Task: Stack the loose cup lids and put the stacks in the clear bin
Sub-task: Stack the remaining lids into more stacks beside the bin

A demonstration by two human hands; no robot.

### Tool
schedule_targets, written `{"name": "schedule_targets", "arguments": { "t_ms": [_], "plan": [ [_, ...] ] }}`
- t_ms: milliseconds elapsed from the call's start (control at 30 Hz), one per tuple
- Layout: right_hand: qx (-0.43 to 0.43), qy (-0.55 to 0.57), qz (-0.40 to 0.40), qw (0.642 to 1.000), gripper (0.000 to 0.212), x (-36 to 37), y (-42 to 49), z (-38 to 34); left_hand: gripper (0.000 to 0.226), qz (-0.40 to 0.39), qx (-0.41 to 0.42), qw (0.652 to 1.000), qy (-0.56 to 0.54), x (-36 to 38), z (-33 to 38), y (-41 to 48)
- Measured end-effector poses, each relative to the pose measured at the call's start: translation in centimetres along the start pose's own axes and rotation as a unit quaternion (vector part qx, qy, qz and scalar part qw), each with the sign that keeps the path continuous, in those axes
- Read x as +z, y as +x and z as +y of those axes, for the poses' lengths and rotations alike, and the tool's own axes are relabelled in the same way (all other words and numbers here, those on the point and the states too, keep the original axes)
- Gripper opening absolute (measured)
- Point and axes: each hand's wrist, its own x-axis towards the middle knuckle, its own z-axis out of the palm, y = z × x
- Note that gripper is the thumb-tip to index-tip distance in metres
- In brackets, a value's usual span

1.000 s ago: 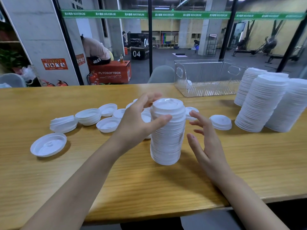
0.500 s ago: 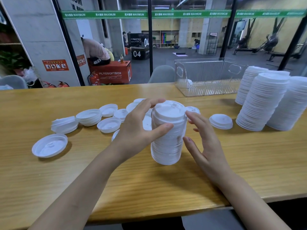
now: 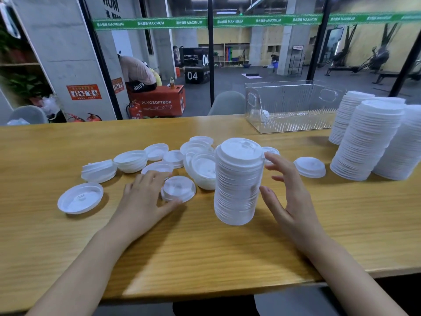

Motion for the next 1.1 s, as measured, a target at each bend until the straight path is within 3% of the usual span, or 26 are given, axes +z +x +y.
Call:
{"name": "schedule_targets", "arguments": {
  "t_ms": [133,333,533,700,767,867,967,1100],
  "plan": [
    [0.002,-0.004,-0.003,1.0,0.052,-0.1,-0.1,0.0,0.092,-0.033,-0.007,0.999,0.023,0.4,0.1,0.2],
    [0.005,0.001,-0.004,1.0,0.051,0.0,0.0,0.1,0.056,-0.008,0.006,1.0,0.009,0.4,0.4,0.3],
    [0.002,0.005,-0.003,1.0,0.051,0.0,-0.1,0.1,0.055,0.145,-0.015,0.988,-0.042,-0.3,0.4,0.6],
    [0.005,0.004,0.003,1.0,0.051,-0.1,-0.1,0.0,0.055,0.25,0.026,0.959,-0.13,-2.5,2.7,1.2],
    [0.005,0.004,0.005,1.0,0.051,0.0,-0.1,0.0,0.048,0.238,0.037,0.948,-0.21,-3.7,4.5,1.4],
    [0.002,0.006,0.005,1.0,0.051,-0.1,0.0,-0.1,0.041,0.16,0.065,0.935,-0.309,-4.9,7.5,2.0],
    [0.005,0.006,0.009,1.0,0.052,-0.2,0.0,-0.1,0.044,0.081,0.102,0.938,-0.322,-4.7,9.6,2.6],
    [0.004,0.005,0.016,1.0,0.051,-0.3,-0.1,-0.1,0.048,0.036,0.123,0.943,-0.306,-4.3,10.9,3.1]
  ]
}}
